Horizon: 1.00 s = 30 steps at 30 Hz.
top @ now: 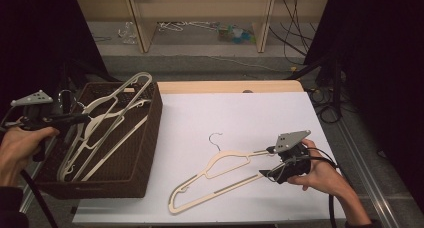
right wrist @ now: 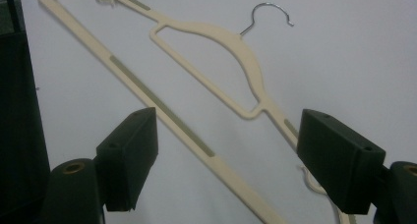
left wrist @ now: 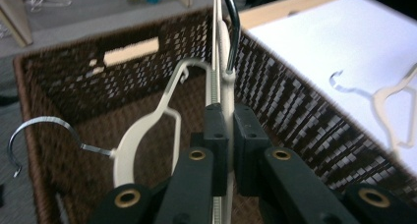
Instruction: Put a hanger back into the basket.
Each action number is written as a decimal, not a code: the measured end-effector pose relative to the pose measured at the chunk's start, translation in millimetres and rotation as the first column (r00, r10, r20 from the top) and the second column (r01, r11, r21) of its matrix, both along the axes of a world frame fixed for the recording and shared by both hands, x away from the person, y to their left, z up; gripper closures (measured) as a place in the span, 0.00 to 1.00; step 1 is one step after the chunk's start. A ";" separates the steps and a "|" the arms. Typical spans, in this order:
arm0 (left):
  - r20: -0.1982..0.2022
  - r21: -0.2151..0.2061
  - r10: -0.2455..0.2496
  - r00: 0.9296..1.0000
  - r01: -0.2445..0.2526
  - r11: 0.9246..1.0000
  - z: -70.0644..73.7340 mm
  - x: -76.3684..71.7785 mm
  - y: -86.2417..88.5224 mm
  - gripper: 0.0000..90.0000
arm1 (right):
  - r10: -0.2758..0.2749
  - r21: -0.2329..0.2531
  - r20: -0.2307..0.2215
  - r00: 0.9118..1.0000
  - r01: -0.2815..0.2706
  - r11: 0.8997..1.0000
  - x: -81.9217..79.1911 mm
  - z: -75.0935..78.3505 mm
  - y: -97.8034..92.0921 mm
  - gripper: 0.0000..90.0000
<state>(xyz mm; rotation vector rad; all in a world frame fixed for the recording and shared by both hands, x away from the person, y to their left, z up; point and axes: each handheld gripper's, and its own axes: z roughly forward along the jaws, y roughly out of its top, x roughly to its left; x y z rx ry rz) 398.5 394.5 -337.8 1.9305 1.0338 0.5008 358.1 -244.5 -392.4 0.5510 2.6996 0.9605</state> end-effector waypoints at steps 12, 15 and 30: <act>-0.125 0.015 0.021 0.992 -0.020 1.000 -22.4 9.7 -6.7 0.95 | 0.001 -0.006 -0.004 1.000 -0.001 1.000 -0.6 -0.3 0.2 0.27; -0.147 0.023 0.031 0.989 -0.028 0.999 -26.0 13.5 -11.5 0.95 | 0.001 -0.008 -0.006 1.000 -0.001 1.000 -0.9 -0.1 0.2 0.27; -0.156 0.124 0.166 0.974 -0.148 0.981 -49.7 32.6 -5.5 0.89 | 0.006 -0.011 -0.007 1.000 -0.006 1.000 -0.5 -2.1 -1.0 0.27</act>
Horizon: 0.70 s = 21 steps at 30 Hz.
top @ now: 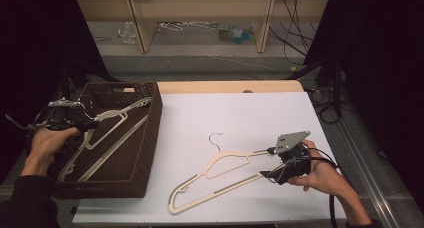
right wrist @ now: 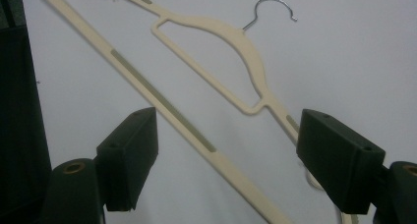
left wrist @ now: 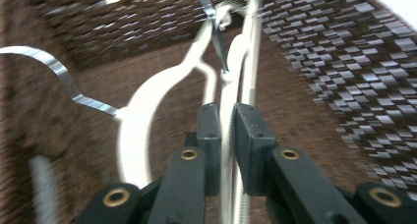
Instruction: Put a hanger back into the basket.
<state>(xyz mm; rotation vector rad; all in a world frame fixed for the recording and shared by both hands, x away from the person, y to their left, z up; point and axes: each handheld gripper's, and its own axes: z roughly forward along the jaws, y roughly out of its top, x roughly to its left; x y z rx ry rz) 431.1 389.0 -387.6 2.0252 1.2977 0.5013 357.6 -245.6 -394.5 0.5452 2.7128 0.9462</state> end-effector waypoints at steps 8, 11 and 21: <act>0.047 0.016 0.148 0.988 -0.149 0.989 7.4 -10.1 4.3 0.65 | 0.003 -0.002 -0.004 1.000 -0.003 1.000 0.6 -1.7 0.0 0.27; 0.071 -0.062 0.172 0.983 -0.168 0.984 15.3 -18.3 0.5 0.59 | 0.000 -0.004 -0.008 1.000 0.000 1.000 0.5 -1.8 0.5 0.27; 0.149 -0.187 0.052 0.988 -0.023 0.982 34.2 -53.8 -47.8 0.44 | 0.001 0.009 0.009 1.000 -0.001 1.000 1.8 -4.2 2.2 0.27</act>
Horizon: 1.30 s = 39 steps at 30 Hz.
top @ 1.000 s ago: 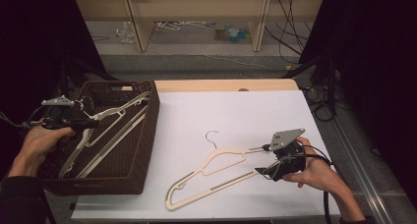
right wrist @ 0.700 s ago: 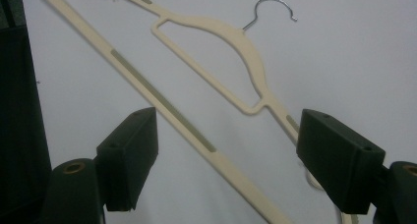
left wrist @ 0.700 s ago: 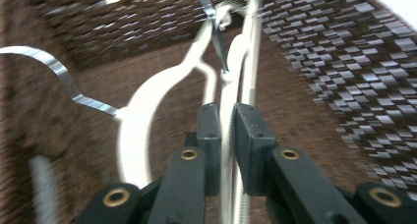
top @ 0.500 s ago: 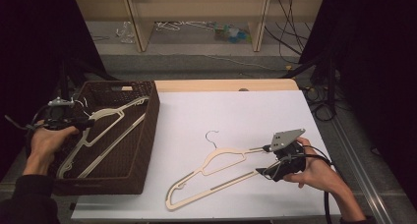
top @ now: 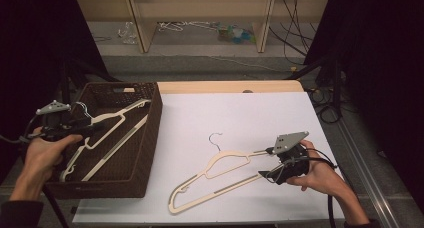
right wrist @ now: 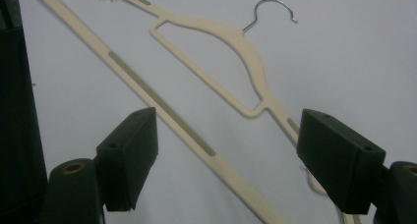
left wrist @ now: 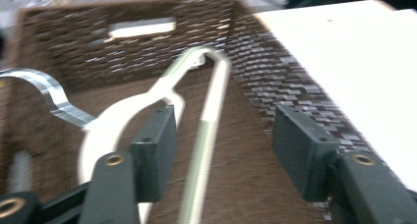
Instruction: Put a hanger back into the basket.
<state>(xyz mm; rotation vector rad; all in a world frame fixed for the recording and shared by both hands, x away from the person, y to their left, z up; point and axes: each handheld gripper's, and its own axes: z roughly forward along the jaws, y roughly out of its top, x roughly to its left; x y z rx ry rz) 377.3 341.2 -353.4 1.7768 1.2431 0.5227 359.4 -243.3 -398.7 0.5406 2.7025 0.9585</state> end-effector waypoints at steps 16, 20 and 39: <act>0.103 0.024 -0.266 0.958 0.265 0.964 -3.2 -73.9 -135.7 0.34 | -0.005 -0.003 -0.005 1.000 0.005 1.000 -1.2 -4.7 -3.0 0.26; 0.084 0.001 -0.303 0.949 0.304 0.953 -15.1 -88.0 -159.0 0.32 | -0.006 -0.003 -0.004 1.000 0.006 1.000 -1.2 -4.6 -3.0 0.26; 0.005 0.039 -0.398 0.917 0.398 0.917 -79.6 -107.4 -193.0 0.30 | 0.041 -0.101 -0.034 0.999 -0.044 0.994 8.9 -33.0 9.1 0.30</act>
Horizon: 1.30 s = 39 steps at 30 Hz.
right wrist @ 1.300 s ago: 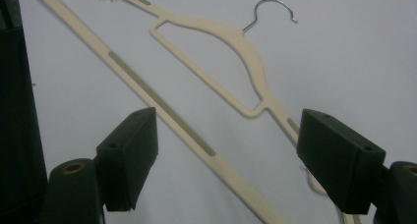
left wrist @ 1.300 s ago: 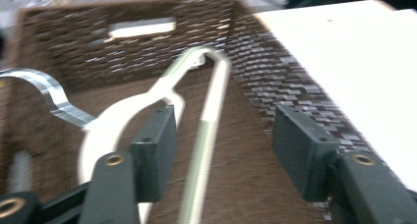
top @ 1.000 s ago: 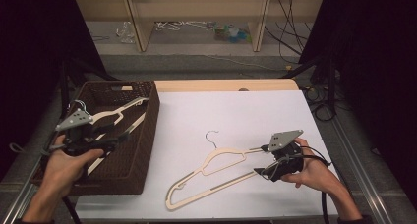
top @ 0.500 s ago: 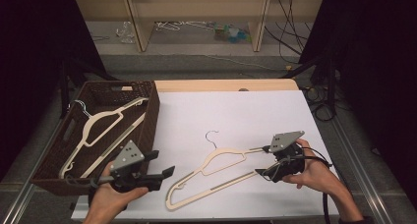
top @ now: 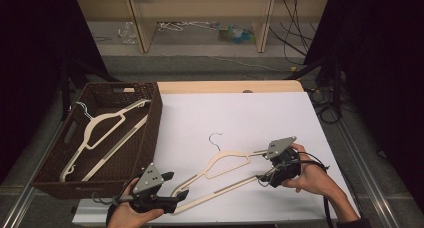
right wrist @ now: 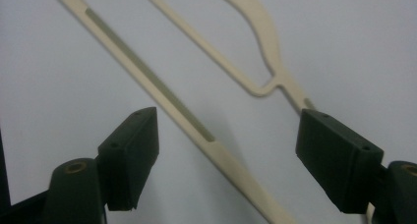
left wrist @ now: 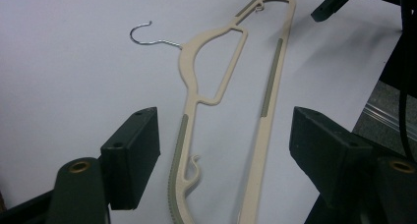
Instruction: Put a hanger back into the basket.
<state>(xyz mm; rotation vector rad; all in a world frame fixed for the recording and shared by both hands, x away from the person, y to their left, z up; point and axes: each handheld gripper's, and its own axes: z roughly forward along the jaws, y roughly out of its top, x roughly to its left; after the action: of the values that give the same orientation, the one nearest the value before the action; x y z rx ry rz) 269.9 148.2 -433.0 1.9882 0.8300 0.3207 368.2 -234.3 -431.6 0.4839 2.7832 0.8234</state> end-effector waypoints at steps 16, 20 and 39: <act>-0.014 0.020 -0.018 1.000 0.019 1.000 -4.0 2.0 -0.3 0.30 | 0.235 -0.132 -0.153 0.960 -0.255 0.958 18.7 -28.9 21.8 0.59; -0.017 0.009 -0.023 1.000 0.023 1.000 -6.2 3.0 -0.7 0.30 | 0.261 -0.179 -0.169 0.950 -0.290 0.940 24.6 -29.2 25.4 0.63; -0.018 0.022 -0.027 0.999 0.027 0.999 -8.1 3.6 1.3 0.30 | 0.382 -0.295 -0.205 0.901 -0.429 0.854 19.3 -23.7 39.6 0.85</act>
<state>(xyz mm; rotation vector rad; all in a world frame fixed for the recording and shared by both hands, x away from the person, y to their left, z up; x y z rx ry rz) 273.6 149.6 -441.1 2.0240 0.8129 0.2986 387.6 -194.6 -455.3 -0.1227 3.1200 0.3715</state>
